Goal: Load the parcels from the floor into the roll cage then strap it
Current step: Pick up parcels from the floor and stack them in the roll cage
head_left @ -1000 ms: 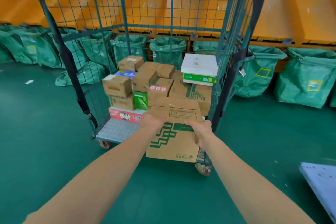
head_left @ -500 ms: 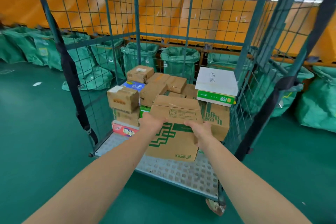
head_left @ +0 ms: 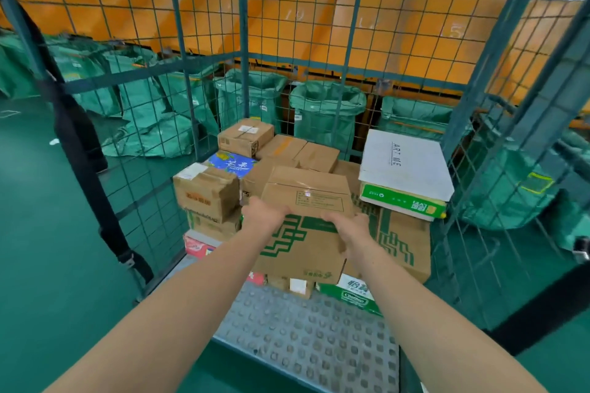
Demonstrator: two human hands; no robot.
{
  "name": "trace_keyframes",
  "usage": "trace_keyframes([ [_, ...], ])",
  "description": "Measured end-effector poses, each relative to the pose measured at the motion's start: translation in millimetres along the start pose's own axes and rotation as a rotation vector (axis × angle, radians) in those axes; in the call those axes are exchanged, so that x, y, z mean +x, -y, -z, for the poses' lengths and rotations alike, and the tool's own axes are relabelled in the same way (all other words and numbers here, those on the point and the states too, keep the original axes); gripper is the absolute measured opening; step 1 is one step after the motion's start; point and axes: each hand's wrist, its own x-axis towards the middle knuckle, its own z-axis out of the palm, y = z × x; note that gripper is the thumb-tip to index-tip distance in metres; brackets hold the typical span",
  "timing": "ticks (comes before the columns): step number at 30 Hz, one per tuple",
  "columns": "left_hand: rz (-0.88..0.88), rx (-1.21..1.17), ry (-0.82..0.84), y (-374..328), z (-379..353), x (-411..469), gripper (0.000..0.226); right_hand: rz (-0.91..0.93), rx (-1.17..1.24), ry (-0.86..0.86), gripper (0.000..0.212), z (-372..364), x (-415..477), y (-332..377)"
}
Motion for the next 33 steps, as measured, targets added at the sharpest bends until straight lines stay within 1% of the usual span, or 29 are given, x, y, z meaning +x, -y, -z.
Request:
trace_keyframes([
  [5, 0.016, -0.001, 0.049, -13.3, -12.8, 79.0, 0.079, -0.006, -0.012, -0.034, 0.064, -30.6, 59.5, 19.1],
  [8, 0.000, 0.004, 0.078, -29.7, -16.7, 135.1, 0.083, 0.006, -0.007, -0.100, 0.061, -54.3, 95.8, 36.7],
  [9, -0.012, 0.003, 0.092, -36.7, -18.2, 153.7, 0.085, 0.008, -0.004, -0.113, 0.063, -62.8, 107.1, 43.9],
  [10, -0.025, 0.004, 0.109, -44.6, -19.6, 172.8, 0.087, 0.005, -0.002, -0.124, 0.070, -72.0, 117.5, 52.5],
  [13, -0.075, 0.006, 0.147, -68.5, -21.4, 223.9, 0.084, -0.022, 0.016, -0.132, 0.111, -96.0, 156.1, 73.2],
  [15, -0.102, 0.027, 0.166, -80.9, -23.3, 252.7, 0.070, -0.007, 0.050, -0.156, 0.127, -106.7, 185.0, 79.3],
  [16, -0.104, 0.045, 0.170, -84.6, -26.9, 269.8, 0.062, -0.002, 0.063, -0.172, 0.131, -111.9, 195.8, 82.7],
  [18, -0.089, 0.084, 0.179, -90.6, -35.1, 297.3, 0.059, 0.006, 0.092, -0.197, 0.128, -118.2, 220.4, 85.5],
  [20, -0.074, 0.102, 0.202, -94.1, -45.5, 317.3, 0.067, 0.001, 0.088, -0.221, 0.125, -120.9, 240.7, 87.1],
  [22, -0.070, 0.101, 0.219, -98.3, -57.3, 332.9, 0.073, -0.010, 0.078, -0.246, 0.130, -120.0, 262.7, 87.5],
  [26, -0.031, 0.125, 0.222, -111.9, -81.4, 361.2, 0.075, -0.028, 0.081, -0.263, 0.129, -117.3, 301.8, 97.8],
  [29, -0.034, 0.134, 0.220, -125.3, -96.9, 381.0, 0.073, -0.044, 0.061, -0.249, 0.126, -113.1, 337.7, 106.1],
  [33, -0.054, 0.134, 0.182, -149.0, -116.6, 412.8, 0.077, -0.028, 0.070, -0.199, 0.118, -115.9, 365.7, 140.3],
])
